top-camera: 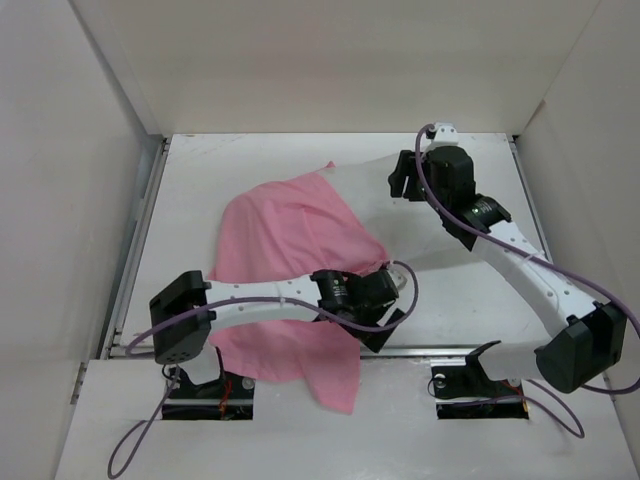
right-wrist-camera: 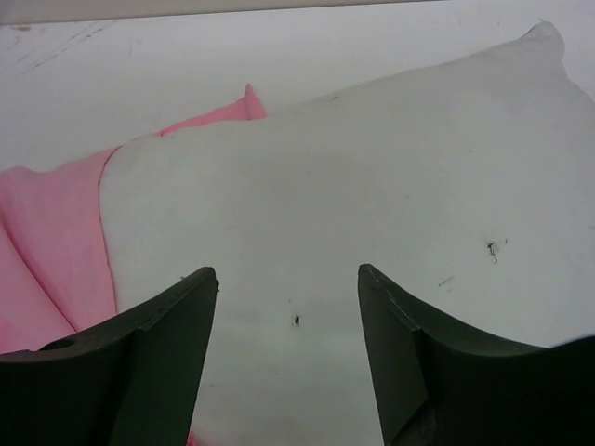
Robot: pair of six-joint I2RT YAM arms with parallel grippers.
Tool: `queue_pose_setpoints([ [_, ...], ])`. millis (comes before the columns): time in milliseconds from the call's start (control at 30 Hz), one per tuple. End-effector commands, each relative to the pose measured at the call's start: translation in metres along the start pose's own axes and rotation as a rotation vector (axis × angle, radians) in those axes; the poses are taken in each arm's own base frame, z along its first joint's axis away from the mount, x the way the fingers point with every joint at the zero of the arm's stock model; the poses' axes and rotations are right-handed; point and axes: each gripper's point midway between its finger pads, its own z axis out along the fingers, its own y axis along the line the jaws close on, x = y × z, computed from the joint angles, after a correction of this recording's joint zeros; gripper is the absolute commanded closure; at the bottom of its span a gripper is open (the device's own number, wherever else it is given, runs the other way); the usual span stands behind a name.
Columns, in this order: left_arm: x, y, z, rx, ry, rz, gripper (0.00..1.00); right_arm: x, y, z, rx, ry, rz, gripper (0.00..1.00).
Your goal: Put the pillow into the pillowcase
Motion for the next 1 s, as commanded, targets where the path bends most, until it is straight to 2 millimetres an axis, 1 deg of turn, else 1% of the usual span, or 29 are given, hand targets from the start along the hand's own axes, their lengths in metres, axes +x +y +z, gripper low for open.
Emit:
queue_pose_setpoints([
  [0,0.012,0.017,0.001,-0.106,0.003,-0.135,0.0,-0.018,0.008,-0.003,-0.033,-0.053,0.0,0.32],
  [33,0.017,0.025,0.005,-0.146,0.002,-0.171,0.0,-0.012,0.006,-0.002,-0.029,-0.04,-0.003,0.32],
  [100,0.025,0.042,0.009,-0.242,-0.004,-0.241,0.0,-0.013,0.008,-0.004,-0.041,-0.047,-0.001,0.32],
  [133,0.03,0.046,0.014,-0.268,0.002,-0.291,0.0,-0.007,0.01,-0.003,-0.057,-0.033,-0.004,0.32],
  [167,0.038,0.052,0.018,-0.294,0.01,-0.313,0.0,-0.006,0.01,-0.002,-0.058,-0.036,-0.003,0.32],
  [200,0.048,0.056,0.027,-0.323,0.042,-0.325,0.01,-0.005,0.012,-0.003,-0.071,-0.032,-0.003,0.32],
  [233,0.055,0.06,0.031,-0.34,0.06,-0.336,0.03,-0.004,0.012,-0.001,-0.072,-0.034,-0.003,0.32],
  [267,0.064,0.063,0.038,-0.359,0.076,-0.357,0.09,-0.003,0.014,-0.002,-0.082,-0.031,-0.003,0.32],
  [300,0.072,0.066,0.041,-0.369,0.102,-0.354,0.15,0.001,0.013,0.003,-0.078,-0.018,-0.005,0.32],
  [333,0.078,0.066,0.048,-0.376,0.12,-0.375,0.42,0.001,0.013,0.003,-0.078,-0.018,-0.005,0.32],
  [367,0.078,0.066,0.048,-0.376,0.121,-0.375,0.42,0.003,0.015,0.006,-0.087,-0.014,-0.006,0.32],
  [400,0.092,0.074,0.051,-0.408,0.154,-0.378,0.7,0.009,0.014,0.007,-0.083,-0.001,0.001,0.32],
  [433,0.096,0.079,0.047,-0.439,0.162,-0.383,0.85,0.014,0.014,0.015,-0.079,0.011,-0.001,0.32],
  [467,0.096,0.087,0.042,-0.486,0.145,-0.389,1.0,0.021,0.012,0.02,-0.075,0.022,-0.003,0.32],
  [500,0.098,0.094,0.036,-0.523,0.141,-0.398,1.0,0.027,0.01,0.026,-0.061,0.037,0.003,0.32],
  [533,0.094,0.095,0.027,-0.535,0.119,-0.414,1.0,0.04,0.002,0.038,-0.029,0.072,0.0,0.37],
  [567,0.099,0.108,0.013,-0.606,0.122,-0.406,1.0,0.042,0.003,0.043,-0.025,0.082,0.012,0.42],
  [600,0.095,0.11,0.005,-0.621,0.103,-0.415,1.0,0.045,0.001,0.049,-0.01,0.09,0.009,0.48],
  [633,0.096,0.113,-0.003,-0.64,0.096,-0.419,1.0,0.047,-0.004,0.055,0.012,0.088,0.025,0.54],
  [667,0.098,0.118,-0.02,-0.669,0.092,-0.429,1.0,0.056,-0.005,0.064,0.019,0.106,0.038,0.64],
  [700,0.097,0.125,-0.028,-0.701,0.069,-0.475,1.0,0.057,-0.012,0.07,0.036,0.107,0.057,0.67],
  [733,0.099,0.127,-0.036,-0.71,0.069,-0.493,1.0,0.056,-0.019,0.076,0.041,0.112,0.077,0.7],
  [767,0.1,0.133,-0.045,-0.733,0.058,-0.52,1.0,0.065,-0.028,0.083,0.063,0.135,0.079,0.75],
  [800,0.108,0.139,-0.06,-0.758,0.067,-0.545,1.0,0.064,-0.033,0.087,0.075,0.135,0.094,0.77],
  [833,0.106,0.141,-0.065,-0.753,0.048,-0.583,1.0,0.064,-0.044,0.09,0.1,0.137,0.116,0.79],
  [867,0.112,0.145,-0.068,-0.754,0.046,-0.593,1.0,0.06,-0.052,0.093,0.129,0.125,0.12,0.79],
  [900,0.107,0.149,-0.075,-0.73,0.003,-0.657,1.0,0.057,-0.059,0.097,0.154,0.116,0.133,0.79],
  [933,0.101,0.152,-0.079,-0.719,-0.039,-0.694,1.0,0.058,-0.068,0.099,0.184,0.115,0.135,0.79],
  [967,0.098,0.154,-0.08,-0.705,-0.061,-0.72,1.0,0.045,-0.083,0.101,0.236,0.081,0.143,0.79],
])
